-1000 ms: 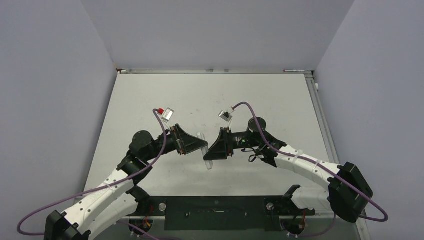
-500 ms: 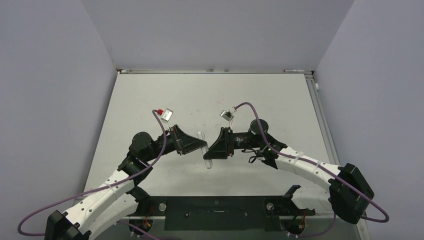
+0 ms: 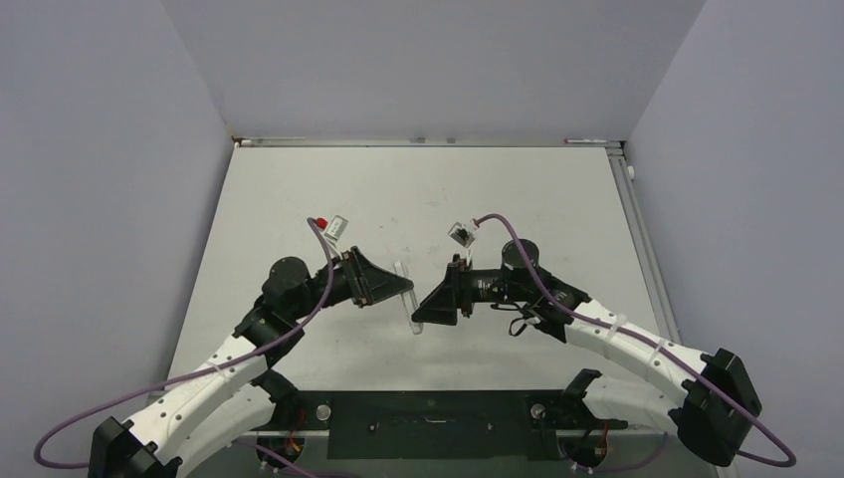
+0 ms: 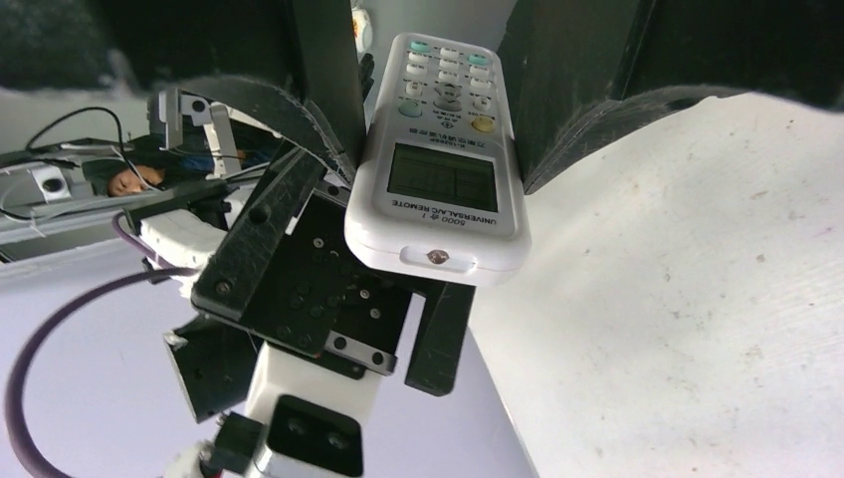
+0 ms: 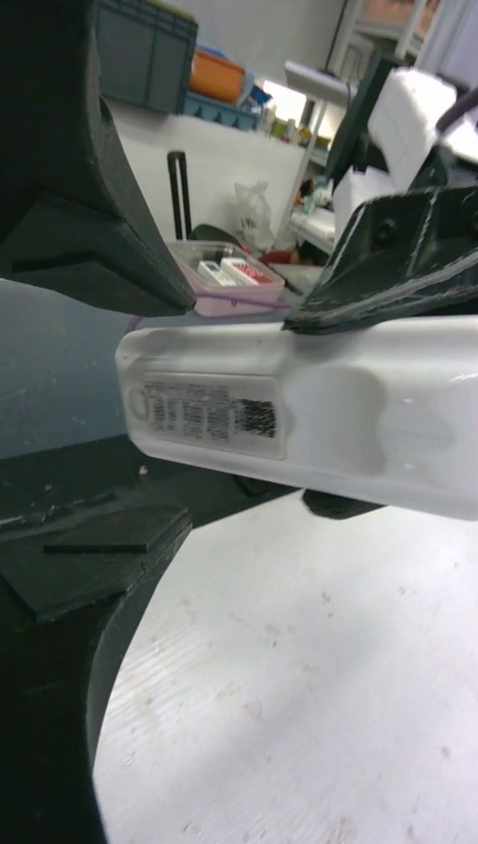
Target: Load the batteries into the remote control
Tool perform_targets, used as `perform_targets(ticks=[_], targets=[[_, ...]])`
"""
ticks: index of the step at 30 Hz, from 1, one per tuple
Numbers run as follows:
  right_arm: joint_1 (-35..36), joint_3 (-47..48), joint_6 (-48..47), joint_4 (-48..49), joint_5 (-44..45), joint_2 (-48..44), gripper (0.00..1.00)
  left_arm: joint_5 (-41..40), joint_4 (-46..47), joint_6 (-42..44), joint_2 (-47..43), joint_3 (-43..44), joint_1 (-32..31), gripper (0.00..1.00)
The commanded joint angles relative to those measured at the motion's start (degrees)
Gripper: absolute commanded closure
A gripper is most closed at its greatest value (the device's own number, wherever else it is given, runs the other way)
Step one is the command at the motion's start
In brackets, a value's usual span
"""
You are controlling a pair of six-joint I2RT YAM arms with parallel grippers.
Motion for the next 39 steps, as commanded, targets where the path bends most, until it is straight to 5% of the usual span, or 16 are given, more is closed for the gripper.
perform_targets(ticks=[1, 11, 19, 39], targets=[[-0.4, 2.8, -9.3, -11.4, 5.9, -4.0, 0.31, -3.1, -6.9, 3.8, 1.5, 5.7, 0.3, 1.0], [-0.9, 7.6, -20.1, -34.0, 26.7, -10.6, 0.31, -8.7, -21.6, 8.8, 9.8, 11.0, -0.5, 1.0], [-1.1, 10.5, -19.7, -44.3, 45.3, -14.5, 0.32, -18.0, -32.9, 13.5, 23.0, 19.3, -5.9, 1.0], [-1.2, 8.6, -18.1, -50.5, 52.8, -17.5, 0.32, -30.0, -40.4, 14.2, 48.6, 32.9, -12.8, 1.0]])
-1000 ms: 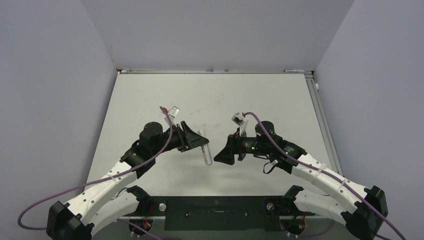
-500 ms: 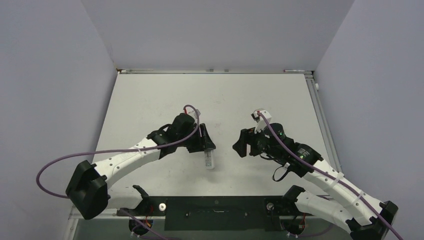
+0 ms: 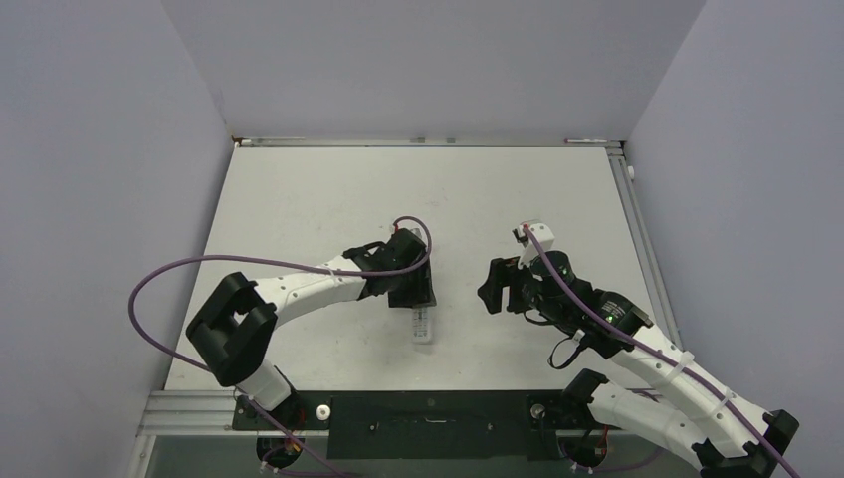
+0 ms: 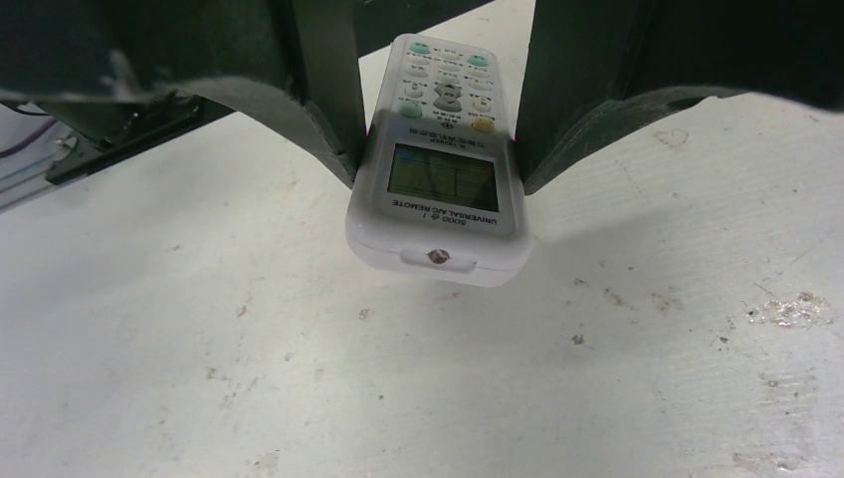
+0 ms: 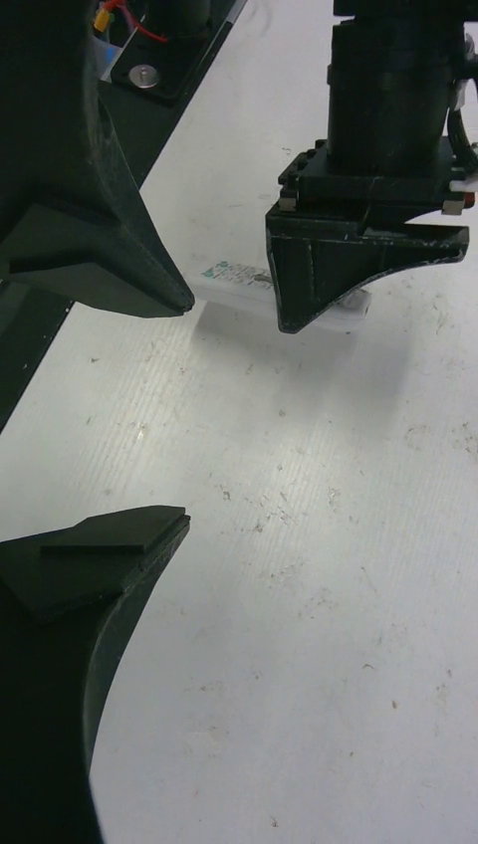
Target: Load the batteries into the remote control
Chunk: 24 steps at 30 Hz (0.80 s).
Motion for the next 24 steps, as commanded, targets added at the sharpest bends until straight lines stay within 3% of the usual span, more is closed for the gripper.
perform_targets(ticks=[1, 6, 13, 24], targets=[[-0.4, -0.2, 0.4, -0.8, 1.8, -0.9, 0.32, -4.1, -1.0, -0.5, 2.8, 3.8, -1.2, 1.0], [-0.5, -0.4, 0.1, -1.8, 3.6, -1.2, 0.32, -6.0, -1.1, -1.8, 5.6, 4.7, -2.1, 0.93], [-0.5, -0.1, -0.2, -3.1, 5.1, -1.4, 0.32, -7.4, -1.1, -2.9, 7.8, 4.8, -2.6, 0.68], [-0.5, 0.3, 0.8, -4.3, 7.0, -2.1, 0.32, -7.9, -1.0, -3.8, 8.9, 5.1, -3.5, 0.43]])
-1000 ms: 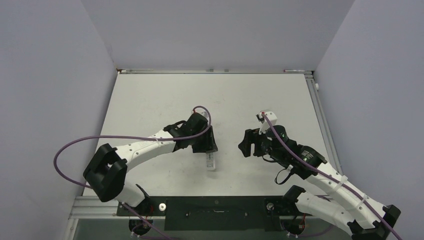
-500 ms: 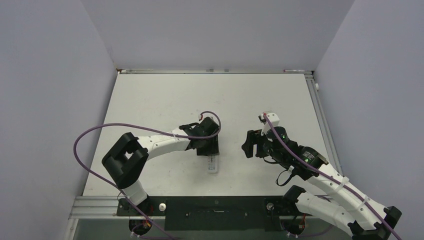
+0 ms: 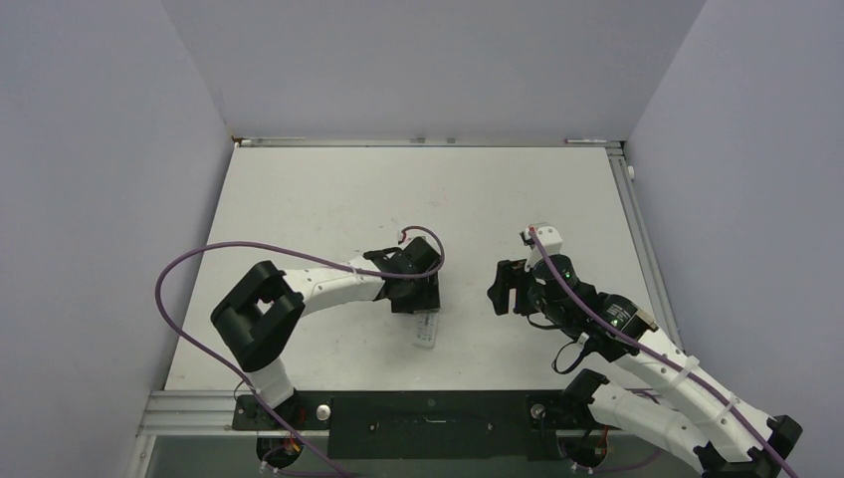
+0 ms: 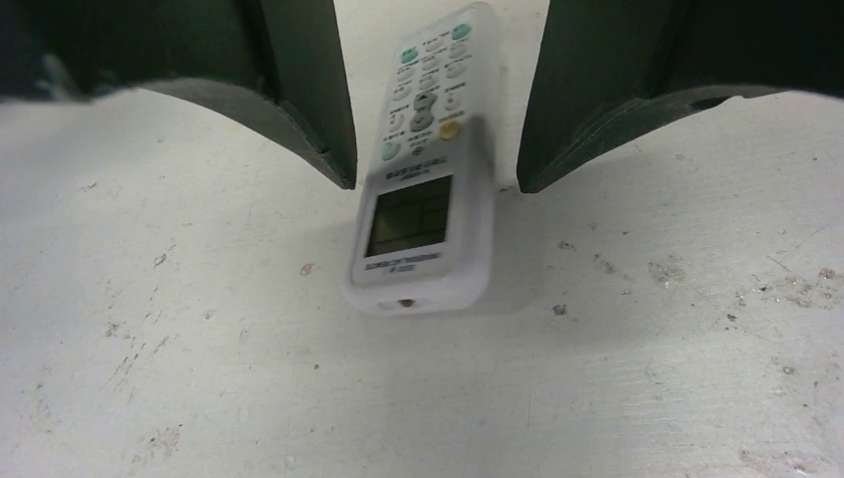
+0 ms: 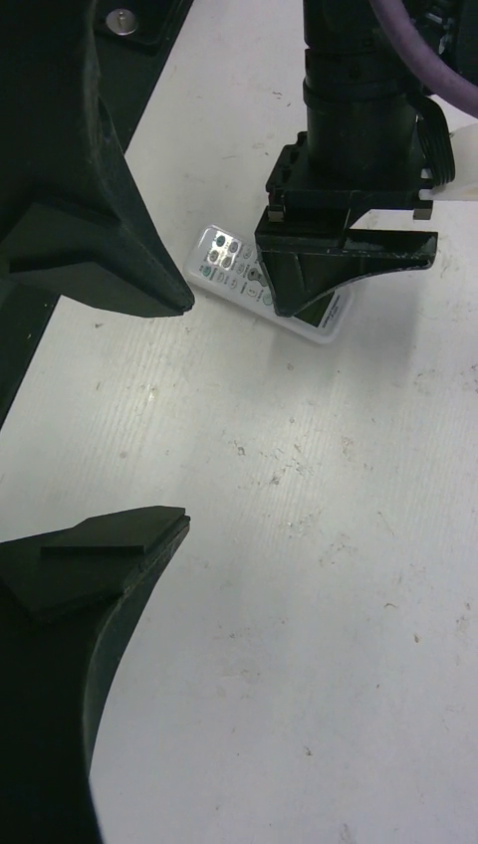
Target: Load the batteries into the remote control
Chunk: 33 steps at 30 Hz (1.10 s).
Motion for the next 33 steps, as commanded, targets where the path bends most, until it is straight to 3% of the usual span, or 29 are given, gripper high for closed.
perform_targets(ticks=[1, 14, 27, 28, 33], targets=[[-0.5, 0.7, 0.7, -0.4, 2.5, -0.4, 0.32, -1.6, -0.1, -1.8, 0.1, 2.4, -0.6, 0.41], [-0.4, 3.4, 1.9, -1.8, 4.3, -0.3, 0.32, -2.8, 0.5, -1.7, -6.6, 0.5, -0.8, 0.25], [-0.4, 7.4, 2.2, -0.7, 6.5, 0.9, 0.29, -5.8, -3.0, 4.2, -22.7, -0.4, -0.8, 0.13], [-0.4, 8.0, 2.1, -0.6, 6.2, 1.2, 0.28, -6.2, -3.6, 4.6, -24.0, -0.4, -0.8, 0.01], [-0.3, 10.4, 1.5, 1.0, 6.9, 1.4, 0.25, -7.3, -5.5, 7.3, -30.1, -0.7, -0.3, 0.04]])
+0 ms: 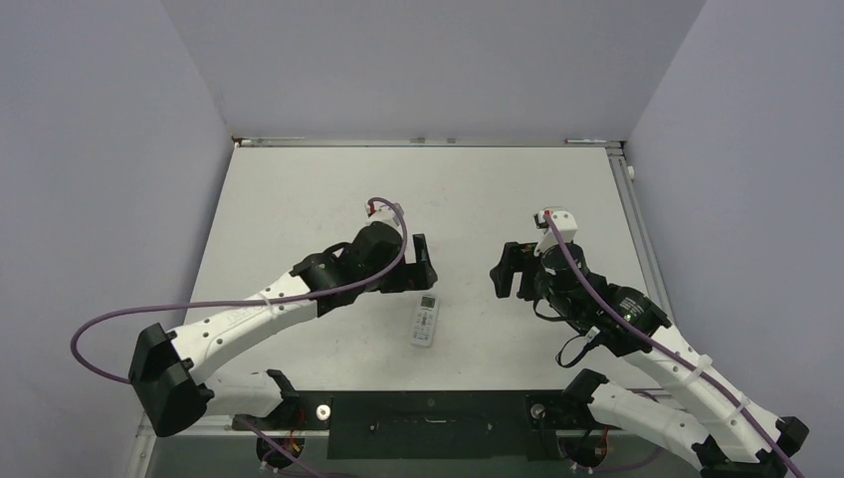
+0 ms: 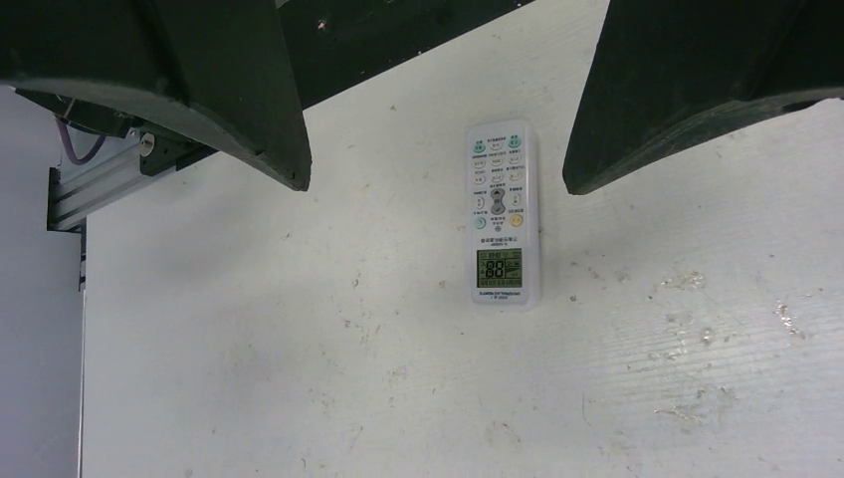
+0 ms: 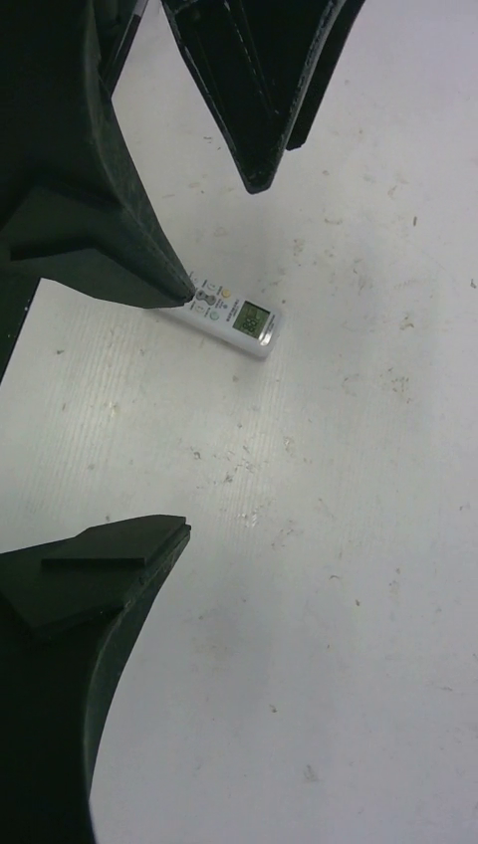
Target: Load the batteries into the remote control
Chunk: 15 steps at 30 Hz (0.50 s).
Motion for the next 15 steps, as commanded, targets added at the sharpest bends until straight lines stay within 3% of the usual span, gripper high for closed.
perform_targets(ticks=[1, 5, 7, 15], targets=[[-0.4, 3.3, -1.0, 3.7, 2.3, -0.5, 0.24, -2.1, -2.9, 3.6, -6.2, 0.0, 0.7, 0.04], [-0.5, 3.4, -2.5, 5.1, 3.4, -1.5, 0.2, -1.8, -4.2, 6.6, -10.6, 0.2, 1.8, 0.04], [-0.4, 3.3, -2.7, 4.8, 4.5, -1.5, 0.1, -1.9, -4.4, 8.2, -13.1, 0.0, 2.3, 0.04], [-0.4, 3.0, -2.1, 4.3, 7.8, -0.1, 0.09, -2.3, -6.4, 14.1, -22.5, 0.1, 4.5, 0.04]])
